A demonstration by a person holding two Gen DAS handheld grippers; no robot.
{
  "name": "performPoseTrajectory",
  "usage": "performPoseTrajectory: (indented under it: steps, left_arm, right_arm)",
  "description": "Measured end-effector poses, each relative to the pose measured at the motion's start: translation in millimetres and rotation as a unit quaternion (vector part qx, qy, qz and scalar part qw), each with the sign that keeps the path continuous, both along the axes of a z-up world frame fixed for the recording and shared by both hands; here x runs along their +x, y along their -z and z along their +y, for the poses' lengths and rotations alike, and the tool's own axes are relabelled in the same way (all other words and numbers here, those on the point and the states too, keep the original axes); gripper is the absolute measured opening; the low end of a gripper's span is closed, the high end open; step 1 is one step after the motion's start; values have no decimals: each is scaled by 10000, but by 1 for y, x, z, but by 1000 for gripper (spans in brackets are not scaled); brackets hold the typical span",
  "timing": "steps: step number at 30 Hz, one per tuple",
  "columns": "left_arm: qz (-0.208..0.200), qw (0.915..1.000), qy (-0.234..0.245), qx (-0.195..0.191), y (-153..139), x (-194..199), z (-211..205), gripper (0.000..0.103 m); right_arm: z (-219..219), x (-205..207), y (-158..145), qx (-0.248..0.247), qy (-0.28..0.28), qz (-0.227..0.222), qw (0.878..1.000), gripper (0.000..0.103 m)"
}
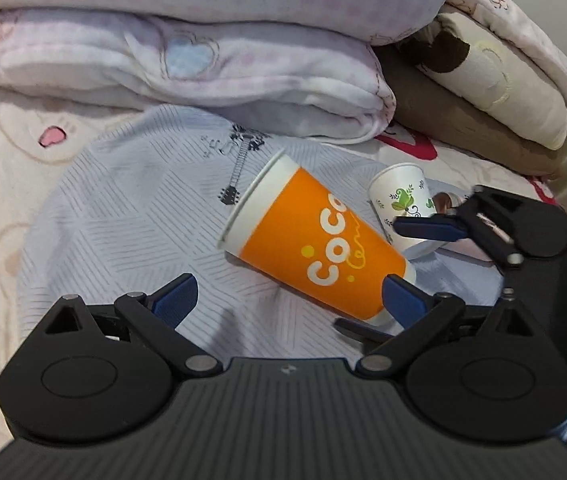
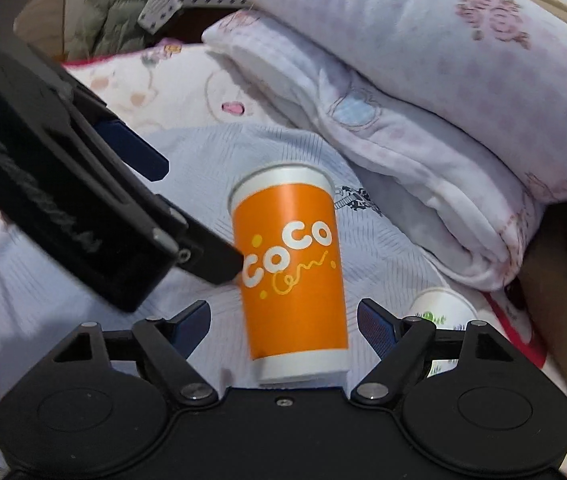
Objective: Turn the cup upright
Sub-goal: 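Move the right tool to the orange COCO cup and grasp its base, then rotate the held orange cup upright with the right tool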
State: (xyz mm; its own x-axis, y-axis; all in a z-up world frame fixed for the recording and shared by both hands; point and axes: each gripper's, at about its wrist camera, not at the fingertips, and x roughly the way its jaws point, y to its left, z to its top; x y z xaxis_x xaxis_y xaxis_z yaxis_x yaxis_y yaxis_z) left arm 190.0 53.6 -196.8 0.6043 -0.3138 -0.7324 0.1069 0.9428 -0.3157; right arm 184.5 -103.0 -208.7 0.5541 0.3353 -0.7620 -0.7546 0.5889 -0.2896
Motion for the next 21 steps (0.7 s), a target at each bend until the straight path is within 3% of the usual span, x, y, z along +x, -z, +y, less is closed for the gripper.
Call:
performPoseTrajectory:
  steps: [5, 7, 12, 21]
  left_arm:
    - [32, 9997, -81, -212, 3, 2, 8, 99]
    - [104, 9996, -102, -241, 5, 3, 10, 99]
    - [128, 9994, -138, -297, 6, 1, 13, 99]
    - [188, 9983, -41, -546, 9, -9, 7, 99]
  right_arm:
    - [2, 18, 15, -15, 191, 127, 9997, 82]
    - [3, 23, 20, -28, 295, 159, 9994, 73]
    - [3, 28, 24, 35, 444, 347, 9984, 72]
    - [-19, 23, 18, 1017, 1272, 985, 9817, 71]
